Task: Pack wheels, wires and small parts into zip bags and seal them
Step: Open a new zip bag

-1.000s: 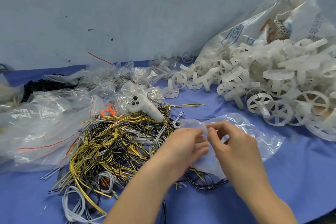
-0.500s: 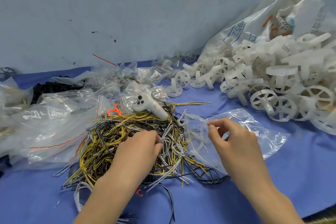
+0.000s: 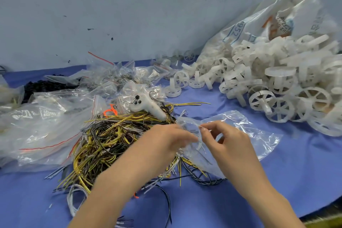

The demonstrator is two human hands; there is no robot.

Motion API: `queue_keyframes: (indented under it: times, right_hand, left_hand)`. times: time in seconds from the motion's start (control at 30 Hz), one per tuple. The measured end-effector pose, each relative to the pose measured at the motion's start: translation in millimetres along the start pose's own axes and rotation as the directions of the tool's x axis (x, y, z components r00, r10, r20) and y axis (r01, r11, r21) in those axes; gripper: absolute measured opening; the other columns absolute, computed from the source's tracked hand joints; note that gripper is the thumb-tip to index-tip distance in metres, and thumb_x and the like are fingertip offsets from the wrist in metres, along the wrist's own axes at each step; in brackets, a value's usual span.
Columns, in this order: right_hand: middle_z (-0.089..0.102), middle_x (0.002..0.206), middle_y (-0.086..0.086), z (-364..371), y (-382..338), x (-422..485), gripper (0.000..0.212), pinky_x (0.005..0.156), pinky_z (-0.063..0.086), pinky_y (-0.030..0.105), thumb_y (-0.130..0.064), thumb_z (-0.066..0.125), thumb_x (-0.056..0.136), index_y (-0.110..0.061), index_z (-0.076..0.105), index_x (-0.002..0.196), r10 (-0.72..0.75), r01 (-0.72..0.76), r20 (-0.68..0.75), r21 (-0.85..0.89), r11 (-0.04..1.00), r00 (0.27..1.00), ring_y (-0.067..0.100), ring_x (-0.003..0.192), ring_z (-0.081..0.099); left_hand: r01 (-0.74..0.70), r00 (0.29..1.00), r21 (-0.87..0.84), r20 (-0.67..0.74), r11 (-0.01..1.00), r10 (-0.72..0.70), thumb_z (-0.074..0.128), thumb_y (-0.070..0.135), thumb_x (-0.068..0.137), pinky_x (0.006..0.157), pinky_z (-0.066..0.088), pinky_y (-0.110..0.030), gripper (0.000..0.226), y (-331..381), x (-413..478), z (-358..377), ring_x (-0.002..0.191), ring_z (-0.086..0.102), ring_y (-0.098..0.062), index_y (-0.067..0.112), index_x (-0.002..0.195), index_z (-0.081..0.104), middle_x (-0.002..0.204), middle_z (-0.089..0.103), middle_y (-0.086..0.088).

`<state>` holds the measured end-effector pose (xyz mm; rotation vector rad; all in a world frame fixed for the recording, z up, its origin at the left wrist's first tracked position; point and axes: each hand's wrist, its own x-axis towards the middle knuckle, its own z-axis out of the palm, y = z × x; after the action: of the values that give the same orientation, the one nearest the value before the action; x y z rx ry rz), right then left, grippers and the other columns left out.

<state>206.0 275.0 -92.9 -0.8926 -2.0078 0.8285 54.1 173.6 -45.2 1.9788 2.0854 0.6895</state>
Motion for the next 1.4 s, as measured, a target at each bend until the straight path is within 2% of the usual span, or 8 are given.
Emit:
queue_keyframes:
  times: [0.2,0.4,0.5,0.6,0.73,1.03,1.23,1.4]
  right_hand:
    - [0.065,0.082,-0.031,0.4,-1.6,-2.4,0.011,0.065,0.04,0.017,-0.032,0.063,0.087,-0.039,0.071,0.084,-0.05,0.05,0.056,-0.001,0.999,0.997,0.002,0.074,0.057]
    - [0.061,0.069,-0.031,-4.0,1.2,0.6,0.01,0.061,0.039,0.014,-0.031,0.065,0.084,-0.037,0.072,0.082,-0.046,0.046,-0.013,-0.026,0.999,0.999,0.002,0.071,0.057]
    - [0.059,0.063,-0.029,-8.0,3.5,3.0,0.009,0.061,0.038,0.013,-0.032,0.065,0.085,-0.037,0.071,0.081,-0.008,0.007,-0.048,-0.021,1.0,0.999,0.0,0.07,0.056]
    - [0.065,0.067,-0.019,-13.6,6.5,4.6,0.01,0.066,0.043,0.022,-0.033,0.063,0.087,-0.035,0.072,0.083,0.028,-0.03,-0.09,-0.02,0.999,0.996,0.005,0.067,0.058]
    - [0.067,0.073,-0.011,-20.6,7.1,5.8,0.011,0.07,0.049,0.038,-0.035,0.062,0.091,-0.033,0.071,0.086,0.084,-0.085,-0.115,-0.012,0.996,0.99,0.018,0.07,0.063]
    - [0.065,0.072,-0.014,-24.3,2.5,5.9,0.014,0.067,0.05,0.04,-0.037,0.061,0.092,-0.033,0.068,0.081,0.156,-0.15,-0.215,0.044,0.988,0.964,0.019,0.068,0.064]
    - [0.066,0.075,-0.011,-19.5,0.4,5.0,0.012,0.07,0.051,0.042,-0.034,0.061,0.093,-0.031,0.069,0.085,0.129,-0.131,-0.192,0.0,0.991,0.973,0.023,0.07,0.065]
    - [0.066,0.072,-0.013,-23.1,3.6,7.3,0.013,0.069,0.05,0.04,-0.037,0.061,0.092,-0.033,0.069,0.083,0.154,-0.152,-0.163,0.021,0.988,0.975,0.019,0.068,0.064]
  left_hand:
    - [0.327,0.919,-0.48,-0.039,0.814,-0.392,0.051,0.01,0.095,0.042,0.04,-0.016,0.021,9.4,31.6,39.6,0.037,0.053,-0.007,0.005,0.083,0.068,0.05,0.059,0.004]
    - [0.353,0.893,-0.933,0.313,0.074,-0.323,0.028,-0.014,0.088,0.057,0.05,-0.019,0.042,35.4,59.9,63.0,0.069,0.064,-0.014,-0.001,0.083,0.067,0.082,0.067,-0.014]
    - [0.215,0.965,-0.798,0.083,0.562,-0.251,0.036,-0.007,0.093,0.062,0.051,-0.018,0.031,33.1,62.2,75.0,0.071,0.061,-0.004,0.006,0.092,0.064,0.082,0.067,-0.002]
    - [0.11,0.988,-0.098,-0.101,0.989,-0.12,0.046,0.005,0.095,0.078,0.053,-0.025,0.027,27.8,60.2,79.4,0.093,0.066,-0.003,0.021,0.109,0.064,0.1,0.07,0.008]
    - [-0.084,0.996,0.187,0.042,0.979,0.077,0.044,0.004,0.096,0.095,0.047,-0.04,0.043,28.8,53.2,62.7,0.123,0.051,-0.017,0.022,0.134,0.052,0.132,0.056,0.004]
    - [-0.03,0.976,0.21,0.218,0.977,-0.016,0.049,0.045,0.095,0.088,0.041,-0.024,0.028,16.7,-27.7,35.6,0.106,0.045,-0.001,0.038,0.122,0.054,0.109,0.05,0.018]
    - [-0.21,0.975,0.423,0.022,0.881,0.222,0.053,0.037,0.087,0.076,0.05,-0.03,0.018,22.8,-36.9,60.6,0.088,0.059,-0.016,0.03,0.091,0.069,0.095,0.059,0.007]
    - [-0.163,0.984,-0.277,-0.12,0.947,0.134,0.052,0.034,0.091,0.093,0.04,-0.018,0.013,19.0,-48.6,30.2,0.11,0.055,-0.004,0.026,0.093,0.062,0.112,0.059,0.015]
